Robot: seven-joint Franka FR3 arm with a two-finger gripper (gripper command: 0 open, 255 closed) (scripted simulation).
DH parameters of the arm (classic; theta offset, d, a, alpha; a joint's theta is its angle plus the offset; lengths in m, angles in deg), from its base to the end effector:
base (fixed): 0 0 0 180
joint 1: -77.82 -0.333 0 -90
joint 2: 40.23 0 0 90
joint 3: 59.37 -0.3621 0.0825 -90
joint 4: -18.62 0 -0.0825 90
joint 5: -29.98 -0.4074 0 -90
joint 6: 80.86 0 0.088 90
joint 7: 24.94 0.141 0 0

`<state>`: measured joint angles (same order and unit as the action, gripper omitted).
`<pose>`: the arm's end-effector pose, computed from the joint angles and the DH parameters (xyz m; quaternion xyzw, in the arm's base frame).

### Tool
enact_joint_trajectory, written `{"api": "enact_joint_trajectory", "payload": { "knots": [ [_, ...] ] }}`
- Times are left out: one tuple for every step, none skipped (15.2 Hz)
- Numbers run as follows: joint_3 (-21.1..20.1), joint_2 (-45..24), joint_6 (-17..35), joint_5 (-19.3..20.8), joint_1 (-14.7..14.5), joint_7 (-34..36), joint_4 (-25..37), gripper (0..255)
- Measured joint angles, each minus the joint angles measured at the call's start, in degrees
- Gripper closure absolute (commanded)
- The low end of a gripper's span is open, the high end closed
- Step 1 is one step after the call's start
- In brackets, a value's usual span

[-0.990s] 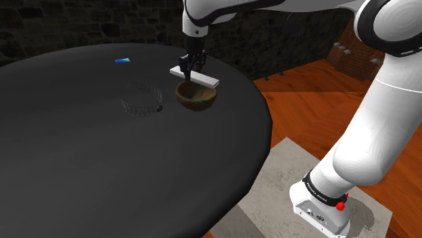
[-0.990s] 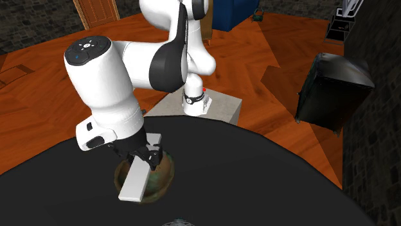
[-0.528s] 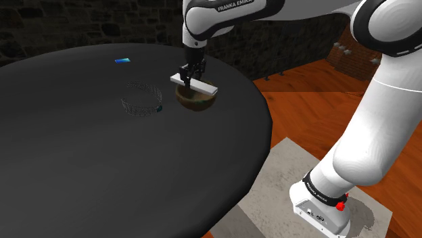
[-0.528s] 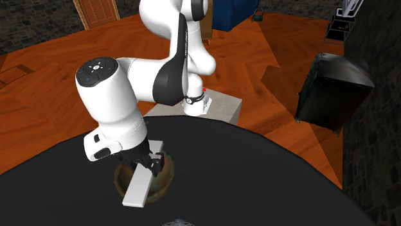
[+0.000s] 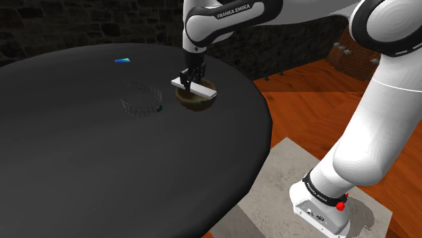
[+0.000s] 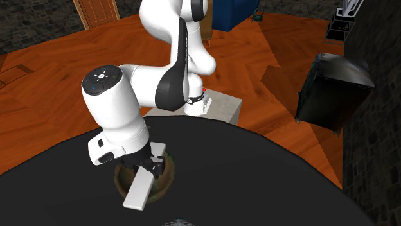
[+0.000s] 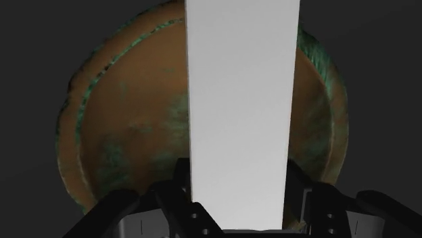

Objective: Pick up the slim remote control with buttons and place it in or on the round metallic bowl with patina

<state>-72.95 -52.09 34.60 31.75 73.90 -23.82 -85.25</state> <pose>0.6181 0.1838 0.4299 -0.9891 -0.1466 0.0010 0.0102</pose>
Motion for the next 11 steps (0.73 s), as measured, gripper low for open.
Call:
{"api": "enact_joint_trajectory", "payload": {
  "knots": [
    [0.0, 0.0, 0.0, 0.0, 0.0, 0.0, 0.0, 255],
    [0.0, 0.1, 0.0, 0.0, 0.0, 0.0, 0.0, 0],
    [0.0, 0.0, 0.0, 0.0, 0.0, 0.0, 0.0, 0],
    [0.0, 0.0, 0.0, 0.0, 0.0, 0.0, 0.0, 0],
    [0.0, 0.0, -0.1, 0.0, 0.0, 0.0, 0.0, 0],
    [0.0, 0.0, -0.1, 0.0, 0.0, 0.0, 0.0, 0],
    [0.0, 0.0, -0.1, 0.0, 0.0, 0.0, 0.0, 0],
    [0.0, 0.0, 0.0, 0.0, 0.0, 0.0, 0.0, 0],
    [0.0, 0.2, -0.7, 0.0, 0.0, 0.0, 0.3, 0],
    [0.0, 0.7, -1.9, -0.2, 0.1, -0.2, 1.1, 0],
    [0.0, 1.3, -3.4, -0.3, 0.1, -0.2, 2.1, 0]
  ]
}}
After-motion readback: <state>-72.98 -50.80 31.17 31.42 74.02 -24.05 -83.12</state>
